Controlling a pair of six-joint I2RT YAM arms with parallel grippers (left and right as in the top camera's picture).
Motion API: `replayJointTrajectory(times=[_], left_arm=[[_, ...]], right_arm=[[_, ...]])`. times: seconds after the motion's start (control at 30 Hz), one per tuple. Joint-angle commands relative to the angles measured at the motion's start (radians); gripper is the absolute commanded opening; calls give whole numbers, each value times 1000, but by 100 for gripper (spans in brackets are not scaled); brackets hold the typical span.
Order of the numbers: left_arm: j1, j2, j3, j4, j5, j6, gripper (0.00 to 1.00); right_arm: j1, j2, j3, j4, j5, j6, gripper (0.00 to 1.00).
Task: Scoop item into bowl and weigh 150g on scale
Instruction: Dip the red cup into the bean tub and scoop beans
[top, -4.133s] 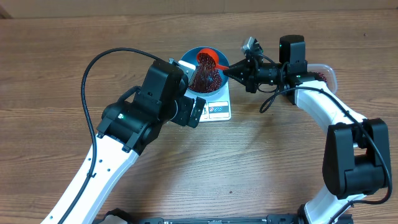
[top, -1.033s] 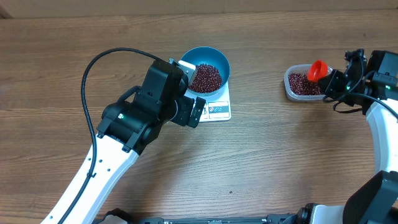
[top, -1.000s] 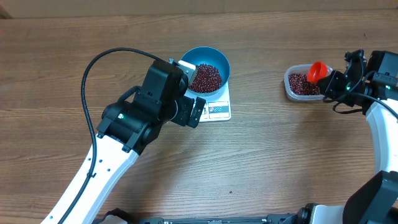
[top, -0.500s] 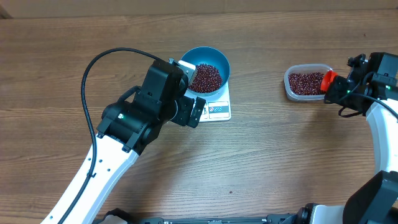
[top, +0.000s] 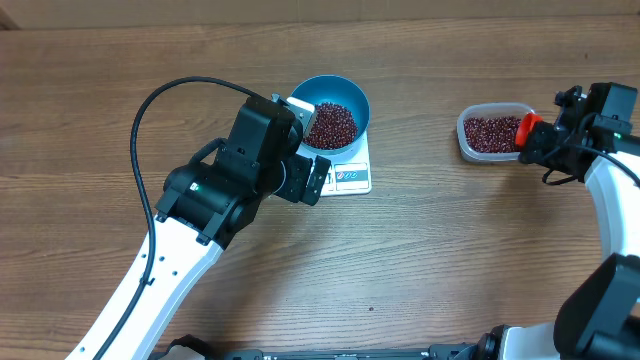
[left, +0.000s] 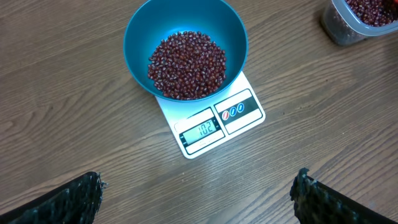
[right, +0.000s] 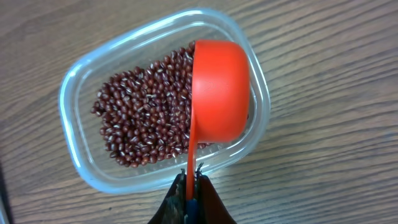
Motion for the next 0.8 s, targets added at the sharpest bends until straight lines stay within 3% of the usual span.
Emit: replayJointTrajectory(times=[0.0, 0.33, 0.77], left_arm=[[-3, 5, 16, 4, 5, -3, 100], [-3, 5, 16, 4, 5, -3, 100], [-3, 5, 16, 4, 5, -3, 100]], right_arm=[[0, 37, 2, 13, -8, -8, 4], [63, 114, 2, 23, -9, -8, 4], [96, 120, 2, -20, -224, -61, 4]])
